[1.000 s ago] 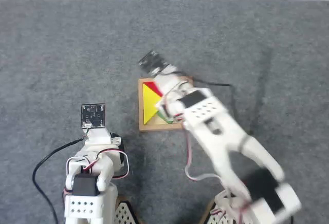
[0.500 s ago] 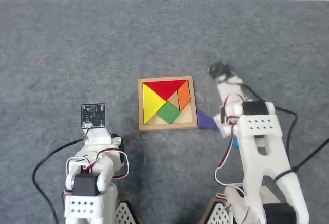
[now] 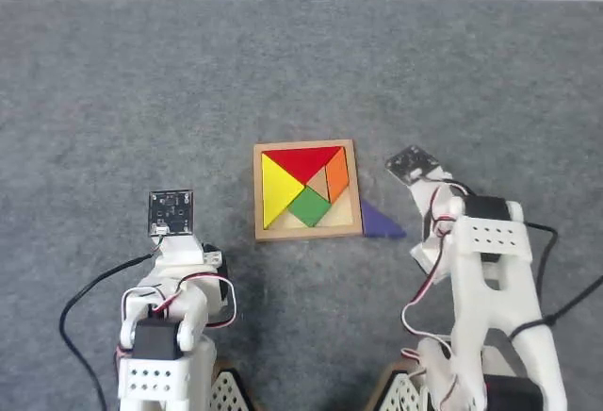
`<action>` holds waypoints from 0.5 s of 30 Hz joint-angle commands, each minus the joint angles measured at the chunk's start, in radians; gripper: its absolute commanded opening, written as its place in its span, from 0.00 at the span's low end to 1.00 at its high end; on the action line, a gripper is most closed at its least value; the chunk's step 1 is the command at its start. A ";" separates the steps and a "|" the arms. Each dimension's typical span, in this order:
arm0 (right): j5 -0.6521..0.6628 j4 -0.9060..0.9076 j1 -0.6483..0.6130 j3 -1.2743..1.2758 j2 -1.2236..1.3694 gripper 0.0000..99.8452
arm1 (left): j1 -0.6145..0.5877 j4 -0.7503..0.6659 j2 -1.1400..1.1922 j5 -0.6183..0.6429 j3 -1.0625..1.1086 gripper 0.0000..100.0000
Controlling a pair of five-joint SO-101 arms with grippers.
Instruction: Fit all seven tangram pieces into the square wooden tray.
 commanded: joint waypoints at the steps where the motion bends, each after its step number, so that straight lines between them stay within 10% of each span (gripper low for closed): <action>1: 0.186 0.004 0.047 0.034 -0.039 0.16 | -0.006 0.002 -0.020 -0.011 -0.013 0.01; 15: 0.256 -0.139 0.025 0.115 0.036 0.16 | -0.006 0.002 -0.020 -0.011 -0.013 0.01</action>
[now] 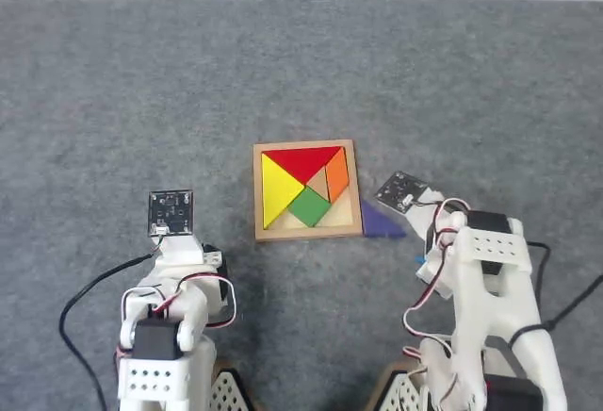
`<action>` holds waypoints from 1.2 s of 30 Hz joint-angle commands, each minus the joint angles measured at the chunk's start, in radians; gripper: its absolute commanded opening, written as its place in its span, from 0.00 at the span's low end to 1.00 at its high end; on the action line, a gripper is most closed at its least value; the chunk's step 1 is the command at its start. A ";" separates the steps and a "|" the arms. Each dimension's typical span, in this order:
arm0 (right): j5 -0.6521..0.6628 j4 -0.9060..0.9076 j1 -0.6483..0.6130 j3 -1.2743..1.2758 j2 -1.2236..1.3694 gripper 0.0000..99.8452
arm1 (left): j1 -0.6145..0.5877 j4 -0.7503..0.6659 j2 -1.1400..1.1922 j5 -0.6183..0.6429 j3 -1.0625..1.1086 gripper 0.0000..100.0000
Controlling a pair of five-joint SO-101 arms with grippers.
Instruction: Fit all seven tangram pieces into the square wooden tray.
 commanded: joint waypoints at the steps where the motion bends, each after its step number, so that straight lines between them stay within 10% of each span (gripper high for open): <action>1: 0.011 -0.021 -0.019 -0.020 0.073 0.16 | -0.006 0.002 -0.020 -0.011 -0.013 0.01; 24: -0.282 -0.010 -0.125 -0.347 0.329 0.04 | -0.006 0.002 -0.020 -0.011 -0.013 0.01; 36: 0.051 0.143 -0.140 -0.209 0.122 0.19 | -0.006 0.002 -0.020 -0.011 -0.013 0.01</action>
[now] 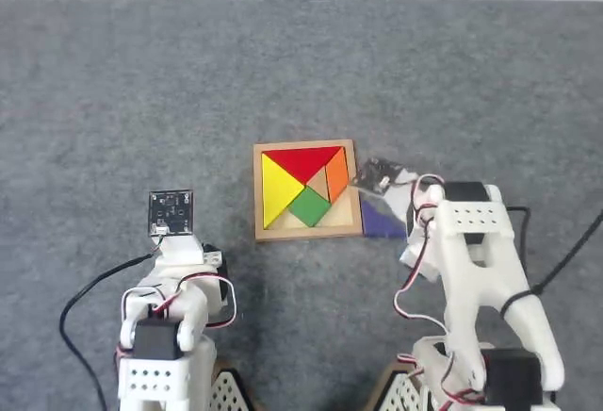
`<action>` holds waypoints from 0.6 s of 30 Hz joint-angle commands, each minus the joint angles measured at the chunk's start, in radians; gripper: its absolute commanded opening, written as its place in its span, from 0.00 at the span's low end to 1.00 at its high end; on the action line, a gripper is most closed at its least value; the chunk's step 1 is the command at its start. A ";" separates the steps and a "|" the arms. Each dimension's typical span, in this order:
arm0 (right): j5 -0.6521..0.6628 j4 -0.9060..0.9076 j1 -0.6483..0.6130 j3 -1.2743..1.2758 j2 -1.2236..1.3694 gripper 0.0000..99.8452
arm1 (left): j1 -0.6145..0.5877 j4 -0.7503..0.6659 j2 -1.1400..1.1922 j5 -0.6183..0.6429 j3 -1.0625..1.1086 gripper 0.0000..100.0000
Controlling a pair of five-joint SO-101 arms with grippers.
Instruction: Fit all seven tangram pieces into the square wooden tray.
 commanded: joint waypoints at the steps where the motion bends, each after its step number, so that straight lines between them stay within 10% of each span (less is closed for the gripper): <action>1: 0.137 0.016 0.001 0.002 0.001 0.19 | -0.006 0.002 -0.020 -0.011 -0.013 0.01; 18: 0.430 -0.137 0.004 0.002 0.208 0.23 | -0.006 0.002 -0.020 -0.011 -0.013 0.01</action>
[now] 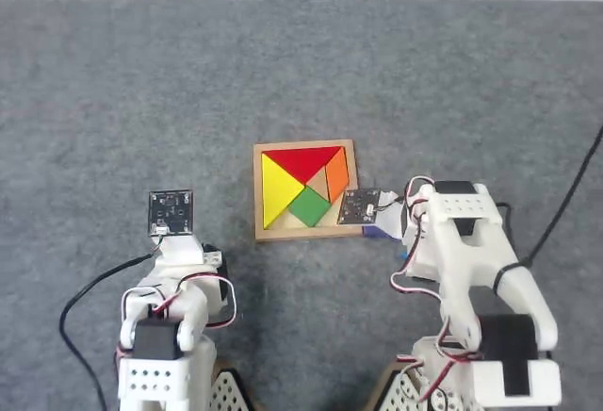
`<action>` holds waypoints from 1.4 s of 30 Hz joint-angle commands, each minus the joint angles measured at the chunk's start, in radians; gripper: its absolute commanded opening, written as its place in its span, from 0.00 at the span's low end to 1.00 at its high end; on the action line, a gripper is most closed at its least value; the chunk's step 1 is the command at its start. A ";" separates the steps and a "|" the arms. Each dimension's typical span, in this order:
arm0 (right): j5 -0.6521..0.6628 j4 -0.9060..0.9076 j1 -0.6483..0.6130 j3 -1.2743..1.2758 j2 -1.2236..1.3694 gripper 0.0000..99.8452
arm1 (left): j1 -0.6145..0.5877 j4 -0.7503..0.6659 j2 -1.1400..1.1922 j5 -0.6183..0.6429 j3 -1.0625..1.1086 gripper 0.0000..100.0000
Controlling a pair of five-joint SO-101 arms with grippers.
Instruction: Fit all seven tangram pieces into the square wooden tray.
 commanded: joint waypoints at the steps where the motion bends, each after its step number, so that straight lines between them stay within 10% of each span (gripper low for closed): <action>1: 0.025 -0.018 0.010 -0.006 0.025 0.23 | -0.006 0.002 -0.020 -0.011 -0.013 0.01; 18: 0.282 0.005 0.012 -0.018 0.064 0.16 | -0.006 0.002 -0.020 -0.011 -0.013 0.01; 31: -0.517 -0.122 0.010 -0.199 0.058 0.11 | -0.006 0.002 -0.020 -0.011 -0.013 0.01; 42: -0.167 0.255 0.039 -0.203 -0.274 0.19 | -0.006 0.002 -0.020 -0.011 -0.013 0.01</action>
